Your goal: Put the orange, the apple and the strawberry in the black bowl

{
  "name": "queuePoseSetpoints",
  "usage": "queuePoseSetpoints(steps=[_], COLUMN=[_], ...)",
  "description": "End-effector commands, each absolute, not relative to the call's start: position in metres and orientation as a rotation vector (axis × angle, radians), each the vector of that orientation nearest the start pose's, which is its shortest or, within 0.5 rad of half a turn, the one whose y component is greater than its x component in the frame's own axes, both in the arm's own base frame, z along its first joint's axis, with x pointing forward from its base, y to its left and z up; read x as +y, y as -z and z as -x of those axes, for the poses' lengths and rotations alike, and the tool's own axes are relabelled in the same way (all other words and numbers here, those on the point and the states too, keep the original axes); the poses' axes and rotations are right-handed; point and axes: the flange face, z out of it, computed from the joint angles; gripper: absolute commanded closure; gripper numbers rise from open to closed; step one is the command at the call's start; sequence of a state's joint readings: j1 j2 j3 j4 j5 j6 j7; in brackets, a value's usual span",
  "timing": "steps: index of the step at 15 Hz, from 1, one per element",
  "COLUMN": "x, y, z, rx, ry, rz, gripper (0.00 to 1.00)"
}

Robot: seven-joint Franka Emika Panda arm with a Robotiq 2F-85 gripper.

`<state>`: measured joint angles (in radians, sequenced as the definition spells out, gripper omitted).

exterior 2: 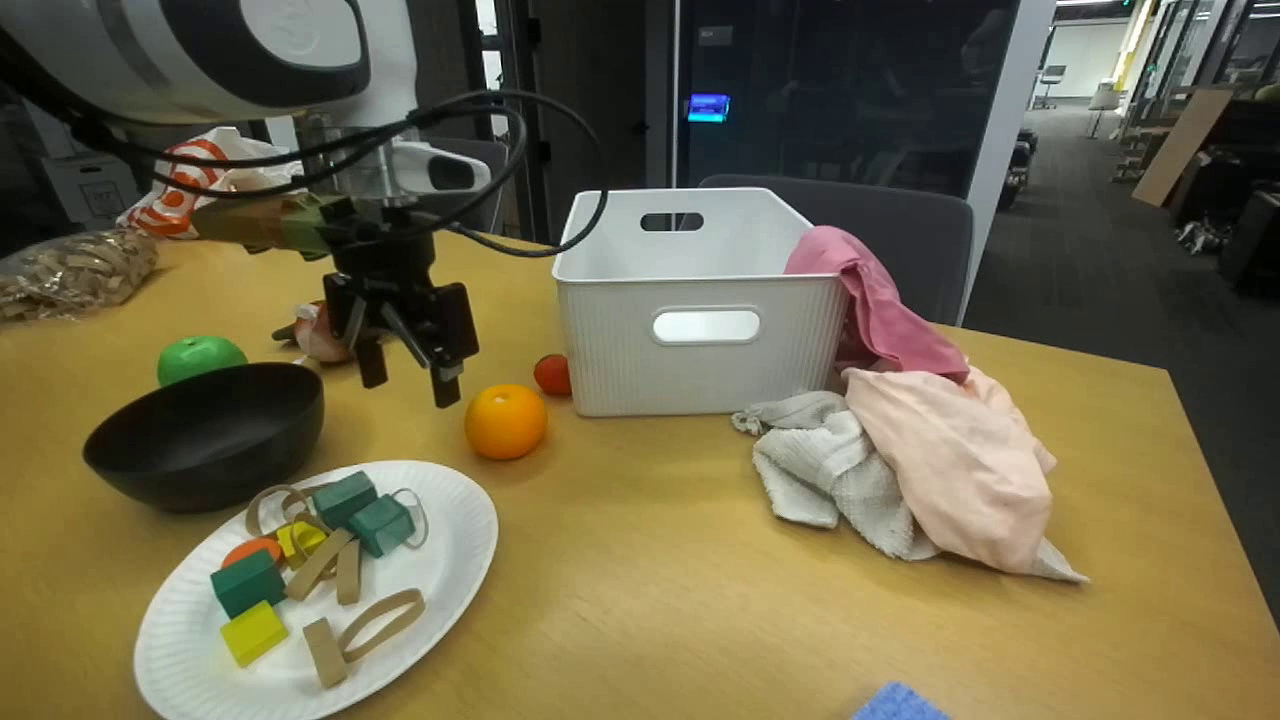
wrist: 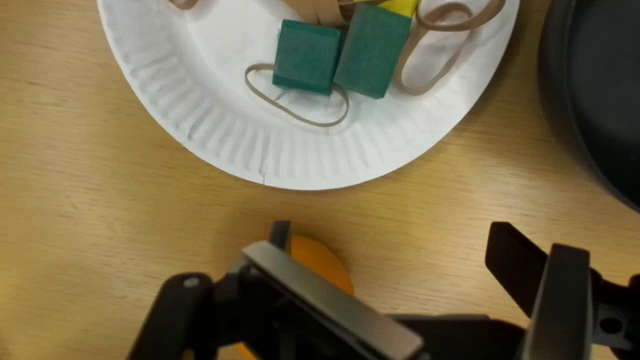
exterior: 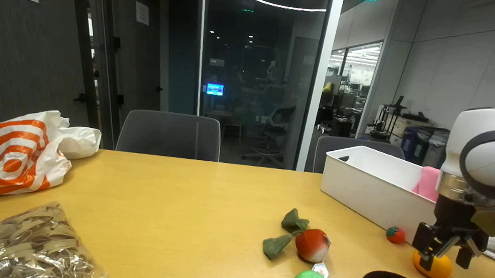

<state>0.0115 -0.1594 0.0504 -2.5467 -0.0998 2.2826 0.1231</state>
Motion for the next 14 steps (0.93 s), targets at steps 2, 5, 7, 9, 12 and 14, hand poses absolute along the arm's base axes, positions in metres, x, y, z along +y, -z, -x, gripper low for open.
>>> queuePoseSetpoints(steps=[2,5,7,9,12,14], x=[0.014,0.010,0.009,0.010,0.011,0.011], y=[-0.308,-0.298,-0.290,-0.281,-0.267,-0.257], z=[-0.446,-0.453,-0.458,-0.462,-0.470,-0.475], rx=[0.112,0.192,0.242,0.272,0.313,0.363], ry=[-0.089,-0.076,-0.066,-0.063,-0.026,-0.003], rz=[3.295,3.334,3.358,3.368,3.346,3.351], gripper=[0.00,0.00,0.00,0.00,0.00,0.00])
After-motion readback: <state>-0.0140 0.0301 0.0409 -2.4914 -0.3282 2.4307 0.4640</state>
